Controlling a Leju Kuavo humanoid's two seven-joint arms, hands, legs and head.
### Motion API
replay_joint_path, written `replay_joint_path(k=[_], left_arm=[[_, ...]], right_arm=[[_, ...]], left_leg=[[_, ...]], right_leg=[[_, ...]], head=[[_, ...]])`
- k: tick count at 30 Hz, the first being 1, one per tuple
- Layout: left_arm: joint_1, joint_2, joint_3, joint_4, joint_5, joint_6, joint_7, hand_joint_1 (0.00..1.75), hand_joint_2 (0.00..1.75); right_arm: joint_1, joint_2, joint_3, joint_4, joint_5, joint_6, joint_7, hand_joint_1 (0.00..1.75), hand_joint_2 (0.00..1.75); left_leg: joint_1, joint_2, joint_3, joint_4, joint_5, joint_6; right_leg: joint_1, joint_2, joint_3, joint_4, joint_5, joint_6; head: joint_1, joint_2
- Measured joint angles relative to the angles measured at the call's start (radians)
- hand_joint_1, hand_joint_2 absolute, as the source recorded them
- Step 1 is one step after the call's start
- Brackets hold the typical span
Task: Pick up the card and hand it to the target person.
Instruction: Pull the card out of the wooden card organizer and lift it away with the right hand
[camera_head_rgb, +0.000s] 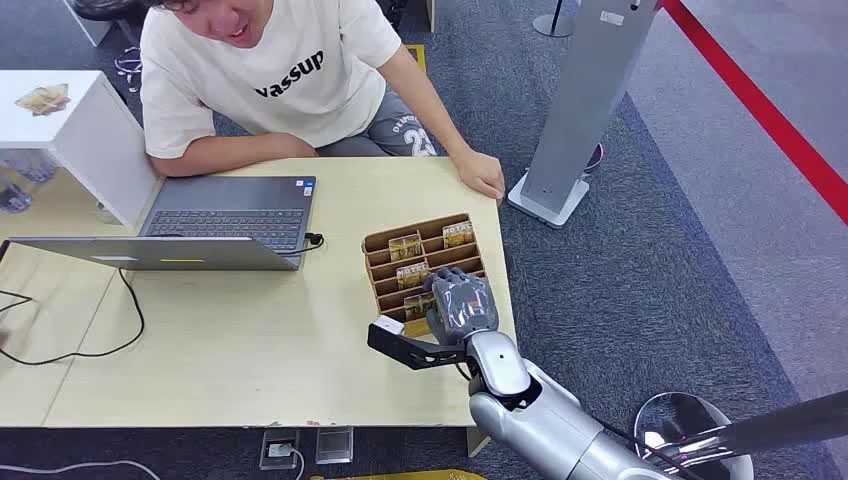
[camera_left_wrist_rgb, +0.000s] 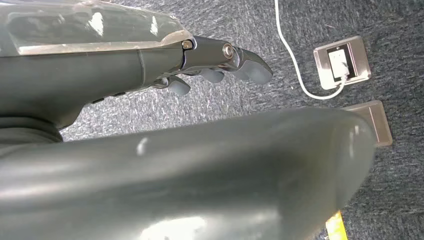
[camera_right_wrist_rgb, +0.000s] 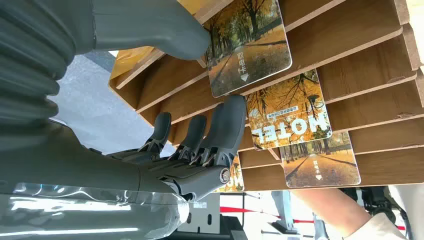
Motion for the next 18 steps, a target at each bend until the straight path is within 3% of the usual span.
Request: replay_joint_path(k=[18], left_arm=[[0.000,0.000,0.000,0.000,-0.002,0.003,0.000,0.00,0.00]], right_arm=[[0.013,0.006,0.018,-0.024,-0.015,0.012,-0.021,0.77,1.75]], left_leg=[[0.000,0.000,0.000,0.000,0.000,0.000]], right_leg=[[0.000,0.000,0.000,0.000,0.000,0.000]], head=[[0.000,0.000]])
